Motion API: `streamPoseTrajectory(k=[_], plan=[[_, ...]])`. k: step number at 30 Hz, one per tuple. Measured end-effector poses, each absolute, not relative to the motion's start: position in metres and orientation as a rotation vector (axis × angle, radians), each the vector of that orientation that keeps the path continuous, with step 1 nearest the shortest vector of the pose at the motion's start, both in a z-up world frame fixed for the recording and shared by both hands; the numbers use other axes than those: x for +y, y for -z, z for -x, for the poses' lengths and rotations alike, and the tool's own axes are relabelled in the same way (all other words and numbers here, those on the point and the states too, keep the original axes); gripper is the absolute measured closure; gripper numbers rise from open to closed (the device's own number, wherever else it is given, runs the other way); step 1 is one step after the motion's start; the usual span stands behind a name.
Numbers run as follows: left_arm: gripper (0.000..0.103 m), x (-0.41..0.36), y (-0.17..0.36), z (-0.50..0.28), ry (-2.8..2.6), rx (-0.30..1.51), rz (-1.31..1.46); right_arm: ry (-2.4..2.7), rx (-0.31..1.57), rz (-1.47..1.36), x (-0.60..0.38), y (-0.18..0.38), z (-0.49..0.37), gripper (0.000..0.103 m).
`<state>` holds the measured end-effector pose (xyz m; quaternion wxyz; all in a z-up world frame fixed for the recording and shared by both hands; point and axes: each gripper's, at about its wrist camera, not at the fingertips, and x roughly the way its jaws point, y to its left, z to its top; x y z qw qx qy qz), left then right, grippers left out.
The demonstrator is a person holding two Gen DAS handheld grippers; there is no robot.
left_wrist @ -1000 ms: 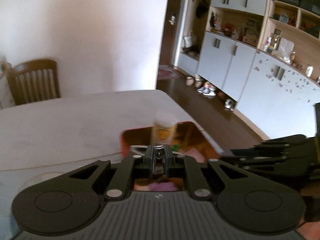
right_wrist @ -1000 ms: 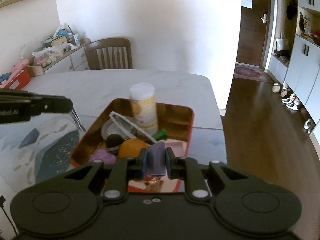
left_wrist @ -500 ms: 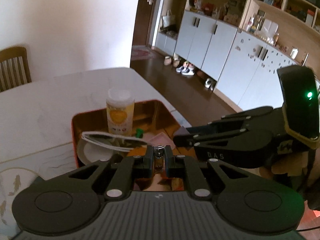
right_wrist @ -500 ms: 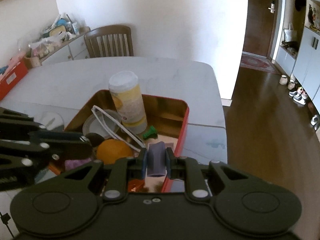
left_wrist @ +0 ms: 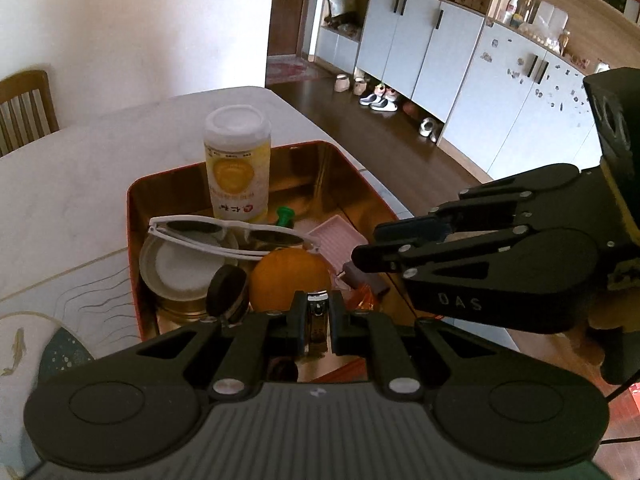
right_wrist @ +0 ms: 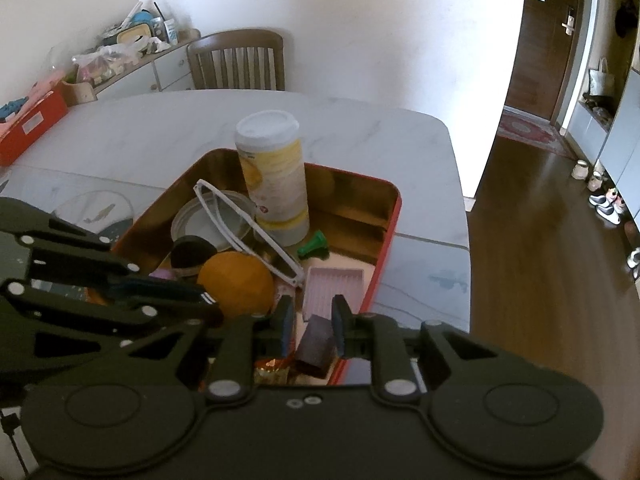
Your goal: Organize rigid objects
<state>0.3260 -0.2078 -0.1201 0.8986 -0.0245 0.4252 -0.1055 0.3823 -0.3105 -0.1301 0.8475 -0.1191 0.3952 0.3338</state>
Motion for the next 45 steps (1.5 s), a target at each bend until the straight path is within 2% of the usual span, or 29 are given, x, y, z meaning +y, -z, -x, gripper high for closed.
streamPoseTrajectory(k=[12, 19, 21, 24, 26, 27, 32, 35, 37, 43, 45], plan=[[0.092, -0.212, 0.115, -0.323, 0.226, 0.866, 0.036, -0.683, 0.829, 0.197, -0.319, 0.116, -0.376, 0.070], [0.085, -0.203, 0.104, -0.307, 0.224, 0.832, 0.070, -0.631, 0.812, 0.141, -0.331, 0.104, -0.367, 0.064], [0.081, -0.201, 0.099, -0.301, 0.224, 0.816, 0.072, -0.622, 0.808, 0.117, -0.336, 0.100, -0.364, 0.062], [0.067, -0.197, 0.092, -0.292, 0.217, 0.789, 0.078, -0.610, 0.792, 0.103, -0.339, 0.094, -0.354, 0.056], [0.050, -0.195, 0.086, -0.285, 0.214, 0.767, 0.076, -0.606, 0.784, 0.085, -0.340, 0.090, -0.347, 0.054], [0.048, -0.193, 0.083, -0.282, 0.208, 0.757, 0.071, -0.604, 0.780, 0.079, -0.340, 0.087, -0.343, 0.052], [0.046, -0.184, 0.068, -0.265, 0.207, 0.719, 0.068, -0.605, 0.750, 0.047, -0.337, 0.075, -0.323, 0.041], [0.038, -0.177, 0.061, -0.256, 0.203, 0.701, 0.067, -0.595, 0.729, 0.036, -0.334, 0.069, -0.309, 0.035], [0.036, -0.173, 0.057, -0.248, 0.197, 0.686, 0.067, -0.591, 0.713, 0.033, -0.332, 0.066, -0.299, 0.025], [0.035, -0.164, 0.048, -0.228, 0.166, 0.652, 0.023, -0.560, 0.645, 0.024, -0.327, 0.058, -0.273, 0.009], [0.030, -0.160, 0.044, -0.222, 0.167, 0.647, 0.028, -0.547, 0.627, 0.011, -0.326, 0.055, -0.266, 0.005]])
